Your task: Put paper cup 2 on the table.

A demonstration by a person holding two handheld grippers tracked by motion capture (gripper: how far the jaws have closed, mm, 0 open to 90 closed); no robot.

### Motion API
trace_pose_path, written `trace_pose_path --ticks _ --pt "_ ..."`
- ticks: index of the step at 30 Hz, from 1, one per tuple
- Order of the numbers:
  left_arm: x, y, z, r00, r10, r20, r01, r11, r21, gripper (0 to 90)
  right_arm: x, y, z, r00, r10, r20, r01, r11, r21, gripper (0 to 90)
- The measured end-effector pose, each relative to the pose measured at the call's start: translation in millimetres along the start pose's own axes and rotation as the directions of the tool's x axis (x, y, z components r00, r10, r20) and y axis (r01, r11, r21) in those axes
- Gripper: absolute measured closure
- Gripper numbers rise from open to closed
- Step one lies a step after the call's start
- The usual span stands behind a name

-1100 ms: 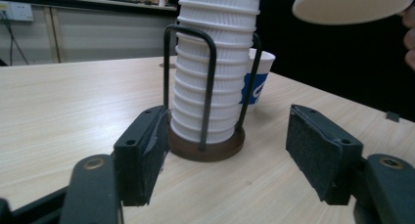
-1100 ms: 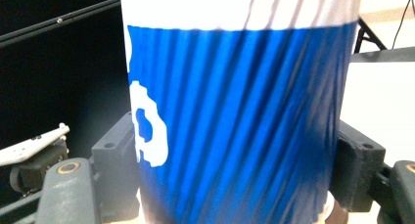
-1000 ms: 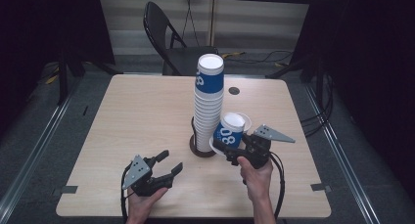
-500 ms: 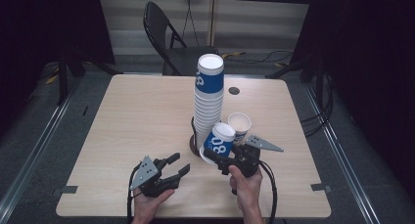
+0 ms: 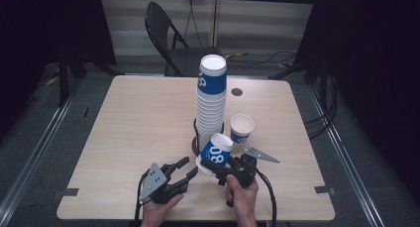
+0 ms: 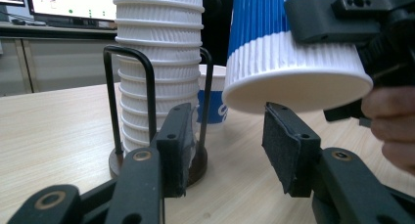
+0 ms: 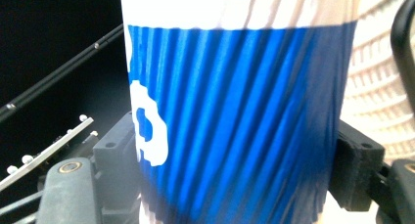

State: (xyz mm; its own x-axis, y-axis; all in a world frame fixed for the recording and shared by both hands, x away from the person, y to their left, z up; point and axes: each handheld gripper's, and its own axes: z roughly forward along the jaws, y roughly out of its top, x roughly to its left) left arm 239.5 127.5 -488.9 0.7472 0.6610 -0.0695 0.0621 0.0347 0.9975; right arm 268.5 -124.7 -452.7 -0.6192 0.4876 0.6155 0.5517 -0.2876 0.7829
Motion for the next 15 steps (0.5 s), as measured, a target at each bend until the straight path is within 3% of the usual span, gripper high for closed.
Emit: trace_pose_path --ticks 7,10,15 --pt "-2.0 -1.8 3.3 1.0000 0.001 0.005 -0.001 0.9997 -0.026 59.3 -3.7 -8.8 1.3 0.9957 0.085 -0.036 -0.085 0.996 0.003 22.3" --pt "-3.2 -2.2 5.1 0.9999 0.014 0.006 -0.014 0.9992 -0.037 62.2 -7.0 -11.6 2.9 0.9868 0.147 -0.068 -0.147 0.989 0.007 22.3" --pt "-4.8 -1.8 7.8 0.9998 0.022 0.005 -0.022 0.9985 -0.051 64.3 -8.8 -14.3 4.2 0.9784 0.186 -0.091 -0.185 0.983 0.016 22.3"
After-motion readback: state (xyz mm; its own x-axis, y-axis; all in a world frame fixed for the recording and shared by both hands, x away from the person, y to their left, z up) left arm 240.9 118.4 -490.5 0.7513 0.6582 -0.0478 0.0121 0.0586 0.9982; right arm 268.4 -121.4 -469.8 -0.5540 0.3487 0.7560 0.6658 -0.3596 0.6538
